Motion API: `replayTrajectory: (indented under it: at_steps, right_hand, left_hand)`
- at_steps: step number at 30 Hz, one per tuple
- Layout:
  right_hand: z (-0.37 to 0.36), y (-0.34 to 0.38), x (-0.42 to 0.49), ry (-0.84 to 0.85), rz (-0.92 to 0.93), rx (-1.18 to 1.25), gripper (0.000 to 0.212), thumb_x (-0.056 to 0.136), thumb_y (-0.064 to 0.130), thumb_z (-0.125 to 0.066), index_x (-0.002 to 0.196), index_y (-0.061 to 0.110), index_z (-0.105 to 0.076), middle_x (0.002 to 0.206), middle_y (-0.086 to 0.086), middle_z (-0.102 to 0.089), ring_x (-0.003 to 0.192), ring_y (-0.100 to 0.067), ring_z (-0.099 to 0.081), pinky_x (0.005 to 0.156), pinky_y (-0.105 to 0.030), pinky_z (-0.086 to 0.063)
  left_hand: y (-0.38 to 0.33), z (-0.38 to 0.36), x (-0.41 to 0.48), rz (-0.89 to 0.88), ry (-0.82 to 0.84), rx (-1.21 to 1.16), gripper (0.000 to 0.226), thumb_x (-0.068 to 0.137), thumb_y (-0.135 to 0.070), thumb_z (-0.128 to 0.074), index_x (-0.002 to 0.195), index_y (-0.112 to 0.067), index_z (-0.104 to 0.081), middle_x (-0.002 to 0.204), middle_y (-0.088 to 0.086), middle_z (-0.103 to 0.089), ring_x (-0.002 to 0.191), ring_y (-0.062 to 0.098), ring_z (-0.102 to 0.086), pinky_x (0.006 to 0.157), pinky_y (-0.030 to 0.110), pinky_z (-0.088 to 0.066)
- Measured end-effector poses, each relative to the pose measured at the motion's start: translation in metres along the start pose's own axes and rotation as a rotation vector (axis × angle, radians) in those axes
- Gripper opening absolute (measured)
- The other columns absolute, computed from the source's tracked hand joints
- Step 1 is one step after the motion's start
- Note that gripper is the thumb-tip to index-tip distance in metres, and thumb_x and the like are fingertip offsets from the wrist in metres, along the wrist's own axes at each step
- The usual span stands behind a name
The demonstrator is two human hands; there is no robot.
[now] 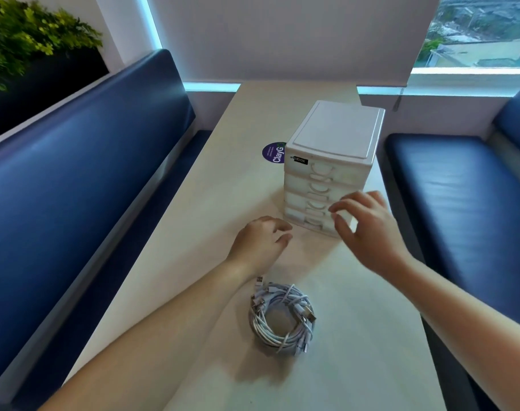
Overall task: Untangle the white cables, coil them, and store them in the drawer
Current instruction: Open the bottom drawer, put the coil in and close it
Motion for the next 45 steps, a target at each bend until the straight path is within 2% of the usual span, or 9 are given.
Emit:
replayTrajectory:
  at_steps: [4, 7, 10, 15, 26, 32, 38, 41, 45]
  right_hand:
    - [0.023, -0.02, 0.039, -0.151, 0.033, -0.096, 0.015, 0.087, 0.023, -0.057, 0.091, 0.014, -0.07, 0.093, -0.002, -0.063, 0.091, -0.027, -0.047, 0.086, -0.034, -0.041]
    - [0.025, -0.037, 0.06, -0.118, 0.017, -0.144, 0.019, 0.087, 0.026, -0.059, 0.101, 0.016, -0.068, 0.104, -0.003, -0.06, 0.104, -0.03, -0.046, 0.09, -0.042, -0.043]
    - [0.021, -0.046, 0.073, -0.061, 0.04, -0.142, 0.022, 0.087, 0.025, -0.063, 0.107, 0.016, -0.068, 0.108, -0.002, -0.062, 0.106, -0.028, -0.049, 0.092, -0.045, -0.045]
    - [0.019, -0.05, 0.078, -0.077, 0.047, -0.081, 0.017, 0.091, 0.026, -0.062, 0.1, 0.017, -0.073, 0.099, 0.002, -0.066, 0.093, -0.021, -0.057, 0.084, -0.027, -0.046]
    - [0.015, -0.052, 0.072, -0.134, 0.004, -0.073, 0.02, 0.091, 0.029, -0.058, 0.101, 0.019, -0.073, 0.098, 0.005, -0.066, 0.091, -0.018, -0.059, 0.082, -0.022, -0.044]
    - [0.015, -0.052, 0.073, -0.115, -0.005, -0.067, 0.02, 0.091, 0.029, -0.058, 0.1, 0.02, -0.073, 0.097, 0.004, -0.067, 0.09, -0.021, -0.06, 0.08, -0.029, -0.05]
    - [0.017, -0.05, 0.074, -0.082, -0.044, -0.071, 0.019, 0.09, 0.027, -0.062, 0.101, 0.019, -0.074, 0.098, 0.003, -0.067, 0.091, -0.023, -0.061, 0.081, -0.032, -0.05]
    - [0.018, -0.047, 0.075, -0.066, -0.062, -0.086, 0.019, 0.091, 0.027, -0.062, 0.103, 0.018, -0.074, 0.1, 0.003, -0.067, 0.093, -0.023, -0.062, 0.082, -0.031, -0.049]
    - [0.018, -0.045, 0.076, -0.039, -0.084, -0.097, 0.019, 0.091, 0.026, -0.061, 0.103, 0.018, -0.073, 0.099, 0.003, -0.066, 0.095, -0.023, -0.062, 0.082, -0.032, -0.049]
  left_hand:
    - [-0.019, 0.005, 0.027, -0.064, -0.112, -0.02, 0.024, 0.094, -0.024, -0.061, 0.115, -0.02, -0.071, 0.113, 0.0, -0.068, 0.104, 0.018, -0.062, 0.093, 0.034, -0.047]
    - [-0.023, -0.002, 0.043, -0.078, -0.107, -0.027, 0.03, 0.095, -0.024, -0.06, 0.124, -0.021, -0.067, 0.119, 0.0, -0.065, 0.109, 0.021, -0.059, 0.095, 0.031, -0.046]
    - [-0.024, -0.014, 0.057, -0.073, -0.036, 0.015, 0.041, 0.098, -0.027, -0.055, 0.139, -0.027, -0.053, 0.128, -0.002, -0.059, 0.118, 0.023, -0.052, 0.099, 0.032, -0.043]
    - [-0.032, -0.026, 0.077, -0.1, -0.01, 0.167, 0.05, 0.099, -0.029, -0.051, 0.148, -0.031, -0.039, 0.131, 0.003, -0.053, 0.12, 0.028, -0.049, 0.101, 0.038, -0.041]
    - [-0.038, -0.04, 0.078, -0.121, -0.177, 0.133, 0.031, 0.094, -0.024, -0.056, 0.125, -0.026, -0.057, 0.113, -0.003, -0.062, 0.104, 0.023, -0.057, 0.083, 0.033, -0.046]
    - [-0.033, -0.041, 0.064, -0.1, -0.314, 0.052, 0.018, 0.092, -0.021, -0.061, 0.109, -0.023, -0.068, 0.104, -0.006, -0.07, 0.101, 0.022, -0.059, 0.081, 0.035, -0.05]
    - [-0.028, -0.036, 0.039, -0.133, -0.358, 0.014, 0.012, 0.09, -0.022, -0.066, 0.101, -0.022, -0.072, 0.093, -0.005, -0.073, 0.092, 0.022, -0.064, 0.073, 0.036, -0.053]
    - [-0.026, -0.026, 0.026, -0.167, -0.337, -0.008, 0.011, 0.09, -0.026, -0.067, 0.099, -0.023, -0.073, 0.089, -0.007, -0.074, 0.078, 0.015, -0.066, 0.069, 0.032, -0.055]
    - [-0.03, -0.009, 0.022, -0.206, -0.399, 0.069, 0.011, 0.088, -0.029, -0.068, 0.093, -0.02, -0.069, 0.08, -0.006, -0.066, 0.076, 0.016, -0.058, 0.072, 0.031, -0.047]
Point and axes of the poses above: each hand's wrist, its own x-axis towards the middle knuckle, its own z-axis out of the back of the hand, y = z × x, the point moved 3 cm from there along x, towards the middle knuckle
